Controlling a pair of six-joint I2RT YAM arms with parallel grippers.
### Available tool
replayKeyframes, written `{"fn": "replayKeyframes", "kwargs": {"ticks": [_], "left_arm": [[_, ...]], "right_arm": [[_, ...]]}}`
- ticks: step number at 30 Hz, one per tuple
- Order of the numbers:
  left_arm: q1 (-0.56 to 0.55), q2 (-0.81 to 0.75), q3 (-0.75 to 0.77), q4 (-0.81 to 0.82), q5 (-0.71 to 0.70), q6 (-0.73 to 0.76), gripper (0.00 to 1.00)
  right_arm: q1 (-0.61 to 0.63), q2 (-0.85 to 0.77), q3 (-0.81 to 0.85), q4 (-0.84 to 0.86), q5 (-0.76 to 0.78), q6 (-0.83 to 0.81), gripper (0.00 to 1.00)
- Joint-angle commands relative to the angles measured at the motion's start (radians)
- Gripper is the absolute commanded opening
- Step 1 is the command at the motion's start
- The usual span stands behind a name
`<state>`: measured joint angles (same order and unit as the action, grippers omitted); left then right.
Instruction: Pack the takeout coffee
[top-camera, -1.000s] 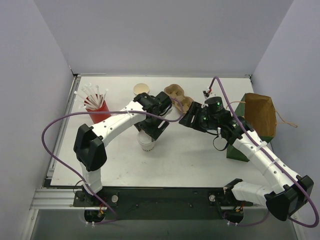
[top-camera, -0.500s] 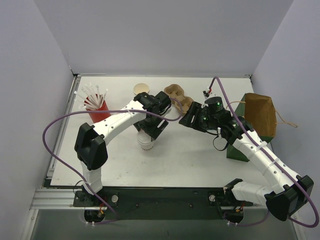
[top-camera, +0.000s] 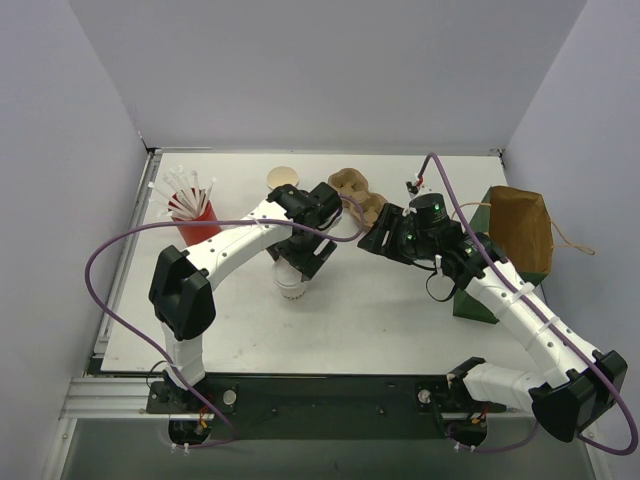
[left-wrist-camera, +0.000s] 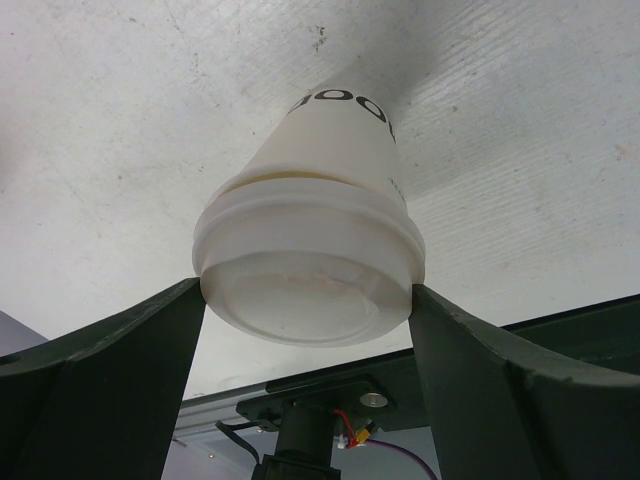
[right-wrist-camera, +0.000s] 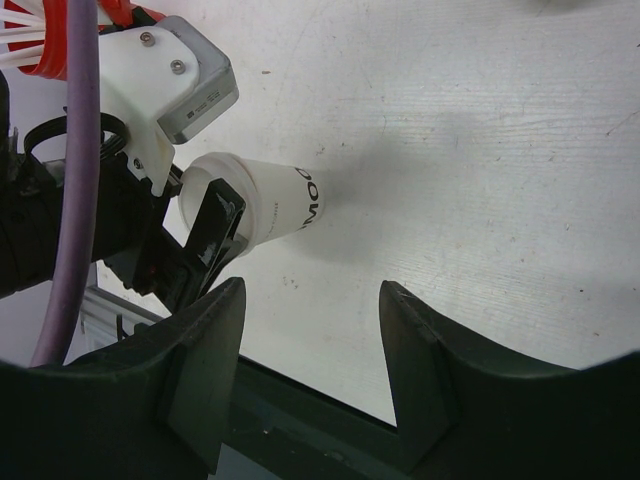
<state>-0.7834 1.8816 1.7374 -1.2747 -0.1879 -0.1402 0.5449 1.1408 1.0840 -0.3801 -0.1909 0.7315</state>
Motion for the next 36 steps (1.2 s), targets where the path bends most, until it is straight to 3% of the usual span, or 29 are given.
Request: {"fn": "replayKeyframes", "kwargs": {"ticks": [1,36], "left_arm": [[0.012,-0.012,0.037,0.024,-0.022,0.011,0.92],[0.078,-0.188,-0.053,0.15,0.085,-0.012,0.97]], "right_arm": [[0.007,-0.012,0.004,-0.006,0.004,-0.006,0.51],[0.052,0.022,0.019,-0.005,0.021,-0.003,0.51]]}}
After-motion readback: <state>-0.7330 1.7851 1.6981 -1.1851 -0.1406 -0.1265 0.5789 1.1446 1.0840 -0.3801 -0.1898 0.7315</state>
